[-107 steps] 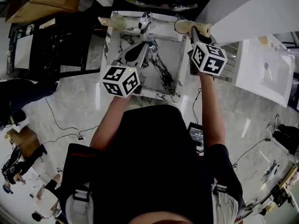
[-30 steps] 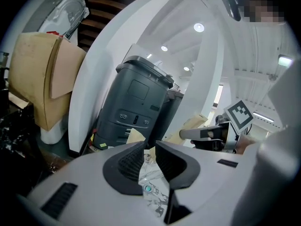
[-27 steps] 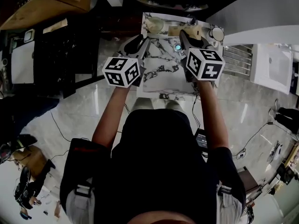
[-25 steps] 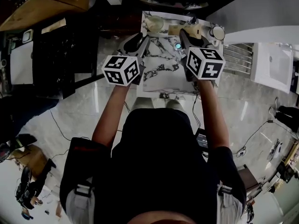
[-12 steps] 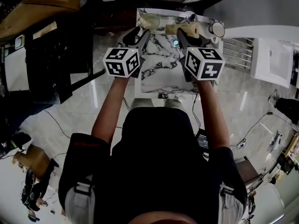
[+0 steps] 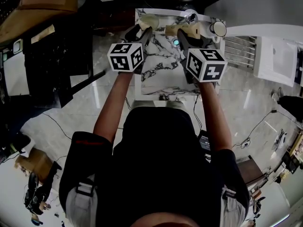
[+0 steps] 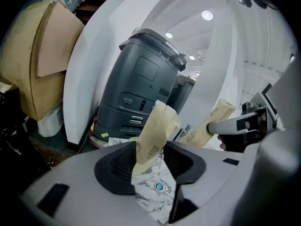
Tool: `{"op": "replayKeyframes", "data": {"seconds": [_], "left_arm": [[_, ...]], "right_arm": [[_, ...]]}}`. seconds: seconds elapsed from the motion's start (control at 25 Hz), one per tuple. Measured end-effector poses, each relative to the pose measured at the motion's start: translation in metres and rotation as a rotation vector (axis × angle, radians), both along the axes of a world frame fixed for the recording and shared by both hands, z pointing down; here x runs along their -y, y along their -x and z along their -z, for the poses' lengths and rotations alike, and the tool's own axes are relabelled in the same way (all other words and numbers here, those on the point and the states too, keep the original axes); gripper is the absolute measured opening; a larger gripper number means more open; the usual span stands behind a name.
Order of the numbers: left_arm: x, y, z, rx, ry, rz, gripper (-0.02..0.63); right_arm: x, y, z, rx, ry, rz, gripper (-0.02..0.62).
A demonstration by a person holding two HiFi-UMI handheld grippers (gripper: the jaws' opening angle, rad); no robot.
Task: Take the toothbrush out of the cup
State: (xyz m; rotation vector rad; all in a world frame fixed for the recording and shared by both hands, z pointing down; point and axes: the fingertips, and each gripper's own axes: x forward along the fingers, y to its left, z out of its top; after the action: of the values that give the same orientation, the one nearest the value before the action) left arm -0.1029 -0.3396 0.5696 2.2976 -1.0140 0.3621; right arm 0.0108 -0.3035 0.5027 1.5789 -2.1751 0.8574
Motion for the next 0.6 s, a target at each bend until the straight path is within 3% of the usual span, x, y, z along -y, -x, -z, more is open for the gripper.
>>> {"op": "replayKeyframes", "data": {"seconds": [0.6], "left_arm": [[0.0094,-0.0034,0.0033,0.032,-0.019,0.024,0.131]], "right_arm": [[0.0,0.0023,-0.0092,0.018,0.027,0.016,0.066]]}}
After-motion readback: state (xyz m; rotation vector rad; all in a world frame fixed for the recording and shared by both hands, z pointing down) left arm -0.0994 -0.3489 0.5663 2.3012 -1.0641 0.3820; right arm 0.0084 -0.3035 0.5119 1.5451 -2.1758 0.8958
